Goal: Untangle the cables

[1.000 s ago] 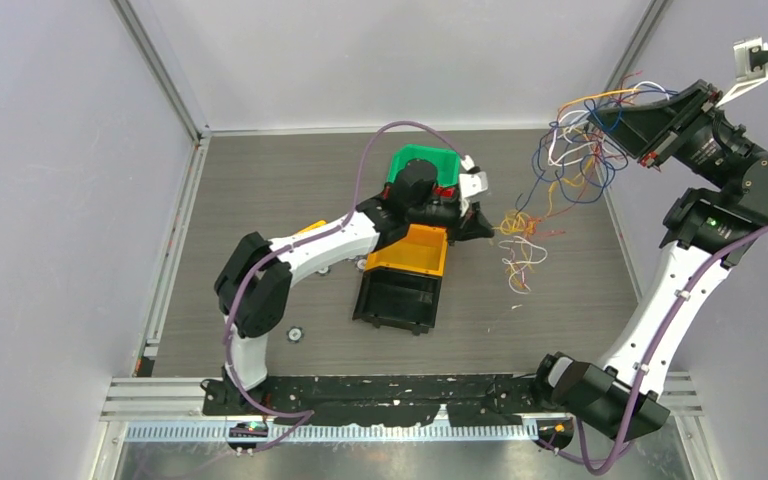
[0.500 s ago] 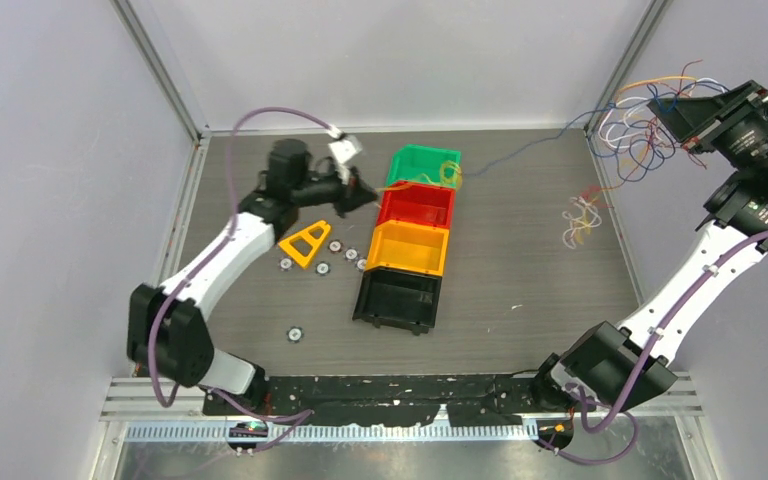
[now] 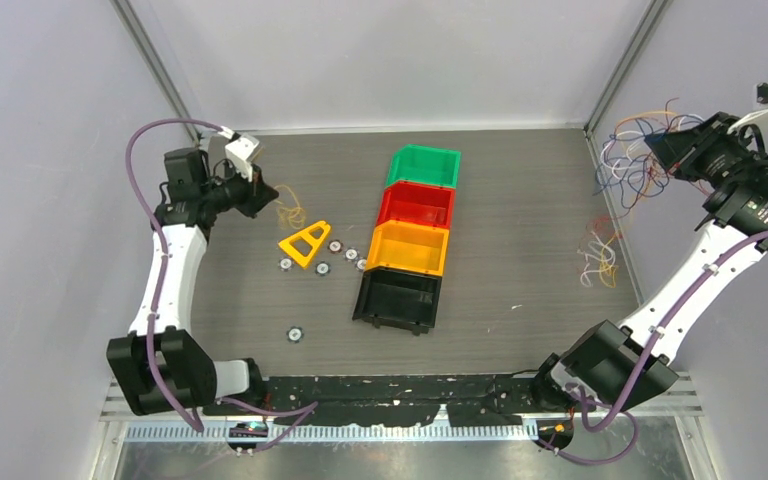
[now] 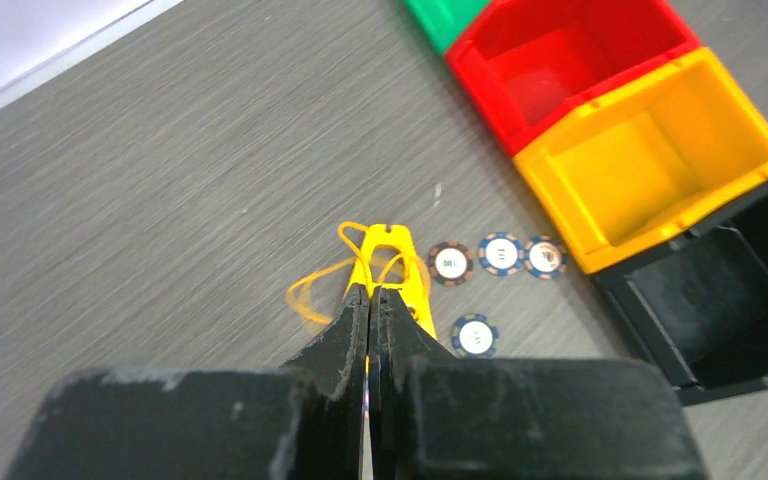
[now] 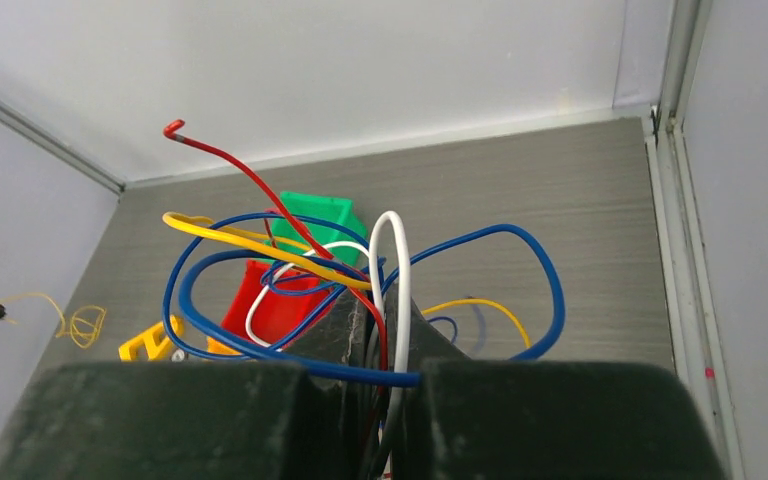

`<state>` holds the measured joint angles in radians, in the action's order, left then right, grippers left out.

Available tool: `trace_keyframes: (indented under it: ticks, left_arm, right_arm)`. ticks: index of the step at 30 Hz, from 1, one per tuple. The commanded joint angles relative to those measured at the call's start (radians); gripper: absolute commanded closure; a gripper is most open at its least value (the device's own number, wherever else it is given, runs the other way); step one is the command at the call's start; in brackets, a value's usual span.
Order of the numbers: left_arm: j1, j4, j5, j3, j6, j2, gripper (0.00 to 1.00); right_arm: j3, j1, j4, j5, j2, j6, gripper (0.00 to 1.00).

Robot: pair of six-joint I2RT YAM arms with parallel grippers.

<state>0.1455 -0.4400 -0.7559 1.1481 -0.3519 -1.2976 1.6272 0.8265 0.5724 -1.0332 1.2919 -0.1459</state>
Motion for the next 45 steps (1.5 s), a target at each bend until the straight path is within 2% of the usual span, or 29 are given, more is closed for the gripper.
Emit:
trace_keyframes:
  ticks: [1, 5, 10, 13, 19, 26, 32, 33, 35, 36, 39, 40, 42, 45]
  left_arm:
    - [-0.059, -0.044, -0.101, 0.071, 0.002, 0.103, 1.00]
    - [-0.131, -0.034, -0.096, 0.071, 0.049, 0.160, 1.00]
    - [-0.361, -0.052, -0.028, 0.088, 0.064, 0.188, 1.00]
    - [-0.488, -0.030, 0.060, 0.107, 0.114, 0.143, 1.00]
    - [-0.660, 0.109, 0.191, 0.113, 0.164, 0.005, 1.00]
    - [-0.778, 0.172, 0.304, 0.169, 0.149, -0.245, 1.00]
    - [-0.812, 0.139, 0.300, 0.194, 0.098, -0.374, 1.00]
    - [-0.815, 0.131, 0.296, 0.198, 0.087, -0.380, 0.84]
    - [-0.815, 0.107, 0.233, 0.222, 0.072, -0.367, 0.46]
    - [-0.812, 0.120, 0.198, 0.221, 0.077, -0.338, 0.36]
    - [-0.808, 0.352, 0.053, 0.127, 0.112, -0.208, 0.07]
    - [-0.816, 0.417, 0.014, 0.097, 0.123, -0.172, 0.03]
    - [-0.844, 0.481, -0.015, 0.090, 0.146, -0.146, 0.02]
    - [-0.876, 0.526, -0.027, 0.153, 0.213, -0.186, 0.08]
  right_arm:
    - [-0.076, -0.016, 0.094, 0.023, -0.029, 0.154, 0.95]
    - [-0.172, -0.063, 0.139, 0.027, -0.079, 0.249, 0.95]
    - [-0.255, -0.162, 0.199, 0.040, -0.133, 0.320, 0.95]
    - [-0.283, -0.244, 0.204, 0.060, -0.168, 0.336, 0.95]
    - [-0.319, -0.357, 0.205, 0.075, -0.197, 0.337, 0.95]
    - [-0.331, -0.435, 0.207, 0.074, -0.194, 0.323, 0.94]
    - [-0.286, -0.475, 0.207, 0.054, -0.189, 0.282, 0.95]
    - [-0.275, -0.477, 0.206, 0.046, -0.188, 0.277, 0.95]
    - [-0.262, -0.482, 0.208, 0.028, -0.186, 0.264, 0.95]
    - [-0.259, -0.483, 0.210, 0.021, -0.187, 0.257, 0.95]
    - [-0.249, -0.490, 0.215, -0.005, -0.190, 0.243, 0.95]
    - [-0.250, -0.494, 0.215, -0.014, -0.192, 0.237, 0.95]
    - [-0.253, -0.504, 0.215, -0.042, -0.194, 0.231, 0.95]
    - [-0.265, -0.519, 0.216, -0.076, -0.203, 0.221, 0.95]
